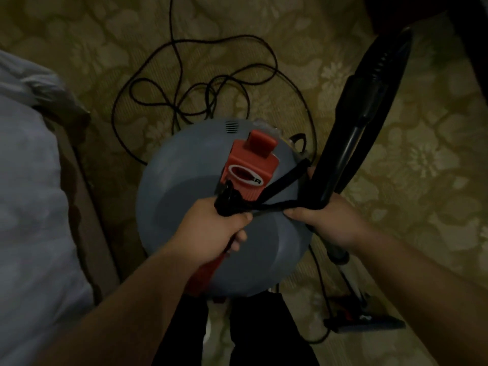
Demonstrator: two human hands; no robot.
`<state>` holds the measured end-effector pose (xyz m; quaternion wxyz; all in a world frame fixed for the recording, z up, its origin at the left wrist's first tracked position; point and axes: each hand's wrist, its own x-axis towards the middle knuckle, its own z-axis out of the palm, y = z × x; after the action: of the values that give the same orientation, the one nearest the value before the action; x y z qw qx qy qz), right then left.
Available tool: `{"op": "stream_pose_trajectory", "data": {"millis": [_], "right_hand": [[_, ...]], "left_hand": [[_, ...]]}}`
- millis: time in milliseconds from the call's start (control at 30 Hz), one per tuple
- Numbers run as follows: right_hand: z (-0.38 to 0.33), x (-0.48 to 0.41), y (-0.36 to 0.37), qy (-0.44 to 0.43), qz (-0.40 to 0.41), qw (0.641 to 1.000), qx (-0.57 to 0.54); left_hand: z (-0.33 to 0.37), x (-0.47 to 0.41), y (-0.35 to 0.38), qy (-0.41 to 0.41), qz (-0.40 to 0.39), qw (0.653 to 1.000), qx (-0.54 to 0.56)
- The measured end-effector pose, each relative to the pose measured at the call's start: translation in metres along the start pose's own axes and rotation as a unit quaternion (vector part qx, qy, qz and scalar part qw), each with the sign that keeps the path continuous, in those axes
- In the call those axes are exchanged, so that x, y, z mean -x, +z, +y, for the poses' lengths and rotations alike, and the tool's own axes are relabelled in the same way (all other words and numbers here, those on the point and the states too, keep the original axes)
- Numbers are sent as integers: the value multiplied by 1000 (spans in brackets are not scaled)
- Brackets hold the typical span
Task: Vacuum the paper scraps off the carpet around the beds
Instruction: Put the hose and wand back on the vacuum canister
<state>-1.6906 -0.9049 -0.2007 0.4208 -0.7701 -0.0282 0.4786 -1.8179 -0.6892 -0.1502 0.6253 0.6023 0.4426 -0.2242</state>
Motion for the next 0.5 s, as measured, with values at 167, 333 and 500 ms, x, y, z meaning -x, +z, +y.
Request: {"op": "stream_pose_trajectory", "data": {"millis": [167, 333, 500], "right_hand": [[-9, 8, -2, 20, 16, 1000, 8], [-39, 32, -25, -14, 41, 999, -16], [-99, 31, -43, -54, 82, 995, -17]], "left_hand": [[11, 8, 0, 22, 16, 1000, 1], [49, 25, -5, 81, 15, 995, 63], [99, 26, -16, 126, 35, 987, 90]]}}
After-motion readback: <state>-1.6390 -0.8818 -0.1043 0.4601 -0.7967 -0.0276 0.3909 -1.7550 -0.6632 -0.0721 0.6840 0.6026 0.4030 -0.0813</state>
